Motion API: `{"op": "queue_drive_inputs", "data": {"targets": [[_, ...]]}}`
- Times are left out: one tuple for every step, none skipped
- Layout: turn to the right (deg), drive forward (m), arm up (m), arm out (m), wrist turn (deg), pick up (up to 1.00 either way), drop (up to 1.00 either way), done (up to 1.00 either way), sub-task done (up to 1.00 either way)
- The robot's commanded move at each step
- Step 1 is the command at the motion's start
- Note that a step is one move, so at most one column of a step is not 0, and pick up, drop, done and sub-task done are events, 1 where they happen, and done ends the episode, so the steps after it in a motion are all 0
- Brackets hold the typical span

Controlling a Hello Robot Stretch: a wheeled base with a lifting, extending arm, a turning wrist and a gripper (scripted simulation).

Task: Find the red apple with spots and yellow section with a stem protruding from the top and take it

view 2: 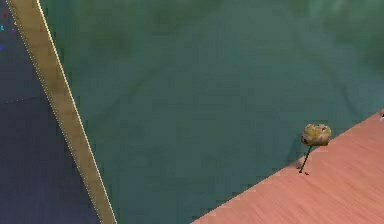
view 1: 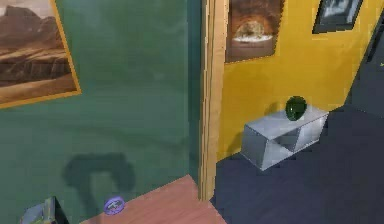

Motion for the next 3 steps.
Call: {"op": "queue_drive_inputs", "data": {"targets": [[0.0, 0.15, 0.0, 0.0, 0.0, 0.0, 0.0, 0.0, 0.0], [36.0, 0.0, 0.0, 0.0, 0.0, 0.0, 0.0, 0.0, 0.0], [0.0, 0.5, 0.0, 0.0, 0.0, 0.0, 0.0, 0.0, 0.0]]}}
